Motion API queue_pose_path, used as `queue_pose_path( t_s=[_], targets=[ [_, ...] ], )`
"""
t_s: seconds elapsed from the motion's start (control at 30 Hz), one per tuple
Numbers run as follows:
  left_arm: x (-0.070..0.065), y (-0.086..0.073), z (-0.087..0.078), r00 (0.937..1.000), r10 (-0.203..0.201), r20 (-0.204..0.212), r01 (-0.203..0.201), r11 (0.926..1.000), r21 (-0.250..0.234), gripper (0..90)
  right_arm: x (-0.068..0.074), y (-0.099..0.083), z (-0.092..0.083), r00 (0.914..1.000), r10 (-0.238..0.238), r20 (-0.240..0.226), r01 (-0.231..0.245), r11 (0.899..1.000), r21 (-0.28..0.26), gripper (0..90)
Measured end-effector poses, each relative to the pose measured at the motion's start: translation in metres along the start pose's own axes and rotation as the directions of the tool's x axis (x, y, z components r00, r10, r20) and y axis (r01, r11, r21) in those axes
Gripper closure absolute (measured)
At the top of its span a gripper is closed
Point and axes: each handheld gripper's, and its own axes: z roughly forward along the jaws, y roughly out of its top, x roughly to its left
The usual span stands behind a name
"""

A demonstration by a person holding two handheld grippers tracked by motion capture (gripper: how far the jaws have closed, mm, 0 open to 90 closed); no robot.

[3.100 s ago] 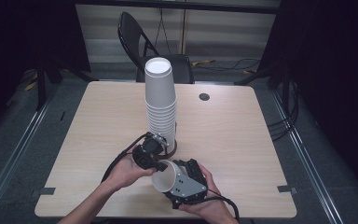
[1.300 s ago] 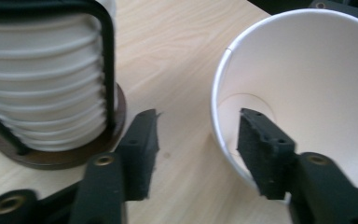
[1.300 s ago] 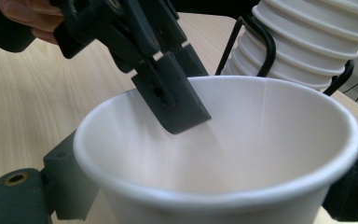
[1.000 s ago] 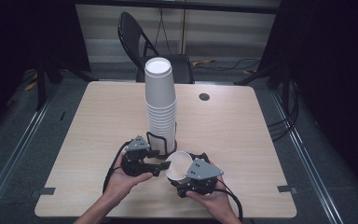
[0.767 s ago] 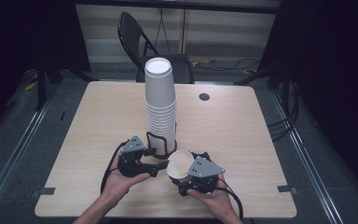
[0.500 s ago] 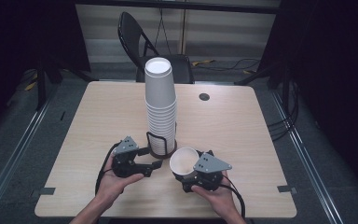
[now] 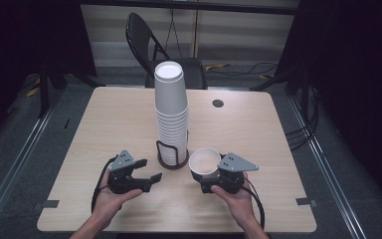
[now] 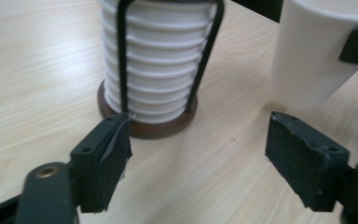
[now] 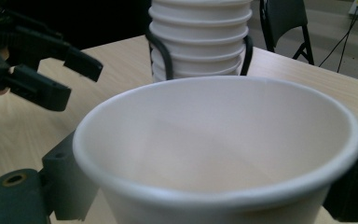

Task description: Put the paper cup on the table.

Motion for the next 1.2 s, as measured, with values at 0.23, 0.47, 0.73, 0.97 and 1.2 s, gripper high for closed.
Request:
queue_pose_path(
  t_s=[0.23, 0.47, 0.73, 0.97, 1.2],
  targets=[
    [0.007, -0.006, -0.005, 0.9996, -0.003, -0.030, 0.002, 0.9994, -0.035, 18.9, -0.016, 0.007, 0.000, 0.9991, 0.030, 0.029, -0.030, 0.999, -0.025, 10.4],
    [0.003, -0.008, -0.003, 0.9995, 0.018, -0.027, -0.019, 0.9986, -0.049, 18.5, -0.032, 0.012, 0.002, 0.9961, 0.069, 0.055, -0.067, 0.997, -0.042, 10.3],
    [0.005, -0.010, -0.003, 0.9984, 0.032, -0.048, -0.034, 0.9983, -0.046, 18.3, -0.051, 0.019, 0.010, 0.9884, 0.099, 0.115, -0.091, 0.994, -0.068, 10.4],
    [0.008, -0.011, -0.003, 0.9987, 0.013, -0.050, -0.016, 0.9984, -0.054, 18.3, -0.065, 0.029, 0.018, 0.9825, 0.125, 0.138, -0.115, 0.990, -0.077, 10.3],
    [0.009, -0.012, -0.003, 0.9987, 0.016, -0.049, -0.019, 0.9984, -0.053, 18.3, -0.079, 0.028, 0.025, 0.9746, 0.139, 0.176, -0.125, 0.988, -0.089, 10.0]
  ],
)
